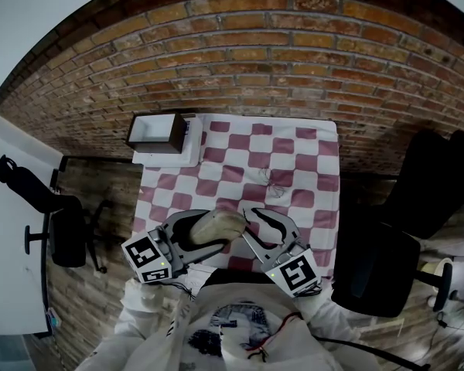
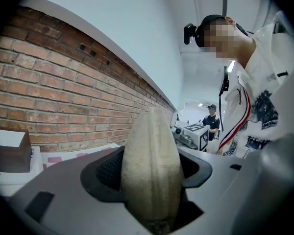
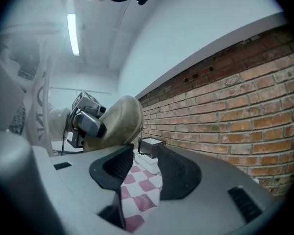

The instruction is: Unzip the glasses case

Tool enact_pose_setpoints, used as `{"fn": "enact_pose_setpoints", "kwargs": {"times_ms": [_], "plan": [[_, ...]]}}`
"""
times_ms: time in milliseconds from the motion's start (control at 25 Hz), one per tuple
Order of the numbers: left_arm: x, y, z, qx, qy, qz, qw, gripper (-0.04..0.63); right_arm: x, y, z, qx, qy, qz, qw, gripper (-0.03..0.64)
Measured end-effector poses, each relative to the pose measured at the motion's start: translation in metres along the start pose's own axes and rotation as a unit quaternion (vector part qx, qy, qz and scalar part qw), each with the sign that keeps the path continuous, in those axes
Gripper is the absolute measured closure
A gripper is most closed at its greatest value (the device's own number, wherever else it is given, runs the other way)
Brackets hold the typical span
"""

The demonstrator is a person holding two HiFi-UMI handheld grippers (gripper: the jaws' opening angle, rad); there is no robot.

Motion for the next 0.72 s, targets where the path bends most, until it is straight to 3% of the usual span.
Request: {"fn": "enact_pose_setpoints", "kwargs": {"times_ms": [720], "plan": [[-0.011,0.002,-0.001,0.009,0.018,-0.003,0.9998,0.299,0.001,-0.002,0.006,0.016,0.024,0.006,1.000,0.563]]}}
Point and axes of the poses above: the fingertips, and each gripper's own axes: x backward along the fingers, z to its right, y out of its underside, the point moved 7 cm from there along x, backward along the fingers, and after that the axes turned 7 degrees about y, right-handed, at the moved point
